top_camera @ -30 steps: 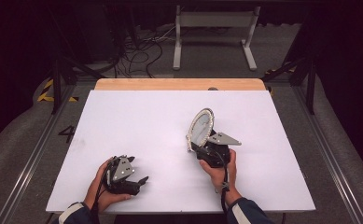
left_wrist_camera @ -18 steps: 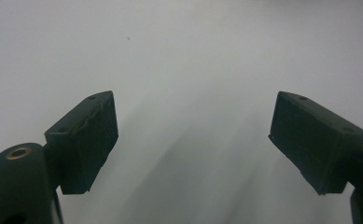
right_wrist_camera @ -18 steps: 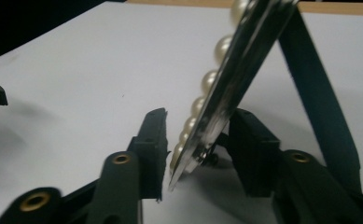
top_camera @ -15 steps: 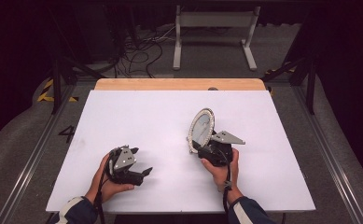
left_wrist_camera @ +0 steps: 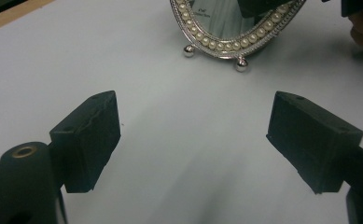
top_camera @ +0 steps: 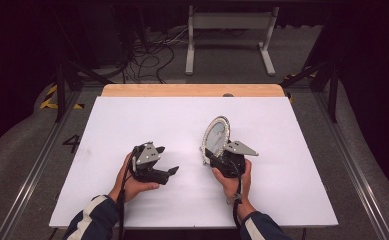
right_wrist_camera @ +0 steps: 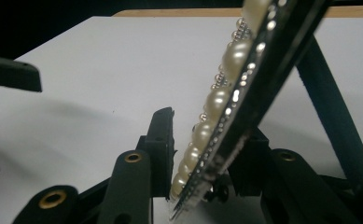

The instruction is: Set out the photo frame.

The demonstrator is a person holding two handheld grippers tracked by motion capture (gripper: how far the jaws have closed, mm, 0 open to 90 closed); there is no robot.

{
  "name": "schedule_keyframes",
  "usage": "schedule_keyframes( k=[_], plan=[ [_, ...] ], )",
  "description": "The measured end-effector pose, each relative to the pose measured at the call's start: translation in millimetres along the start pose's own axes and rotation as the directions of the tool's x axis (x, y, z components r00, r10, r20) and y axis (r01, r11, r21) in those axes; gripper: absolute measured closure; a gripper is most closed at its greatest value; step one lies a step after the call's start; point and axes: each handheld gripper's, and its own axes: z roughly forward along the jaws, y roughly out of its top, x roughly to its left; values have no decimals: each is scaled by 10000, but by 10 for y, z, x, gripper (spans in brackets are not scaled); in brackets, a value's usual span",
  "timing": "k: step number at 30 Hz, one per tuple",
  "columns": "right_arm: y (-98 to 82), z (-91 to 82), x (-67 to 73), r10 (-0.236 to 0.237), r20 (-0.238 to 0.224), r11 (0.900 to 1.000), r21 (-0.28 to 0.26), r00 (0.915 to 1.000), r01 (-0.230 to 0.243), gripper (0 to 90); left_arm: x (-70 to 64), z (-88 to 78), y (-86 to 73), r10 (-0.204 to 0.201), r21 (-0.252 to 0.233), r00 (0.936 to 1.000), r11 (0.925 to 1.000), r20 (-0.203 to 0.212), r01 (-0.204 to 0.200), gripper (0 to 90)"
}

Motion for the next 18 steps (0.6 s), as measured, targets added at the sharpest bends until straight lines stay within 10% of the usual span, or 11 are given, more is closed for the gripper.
schedule_keyframes(
  k=[18],
  plan=[
    [38, -123, -140, -689, -1172, 9939, 779, 9907, 784, 746, 96, 539, 366, 24, 379, 9981, 9993, 620, -48, 188]
  ],
)
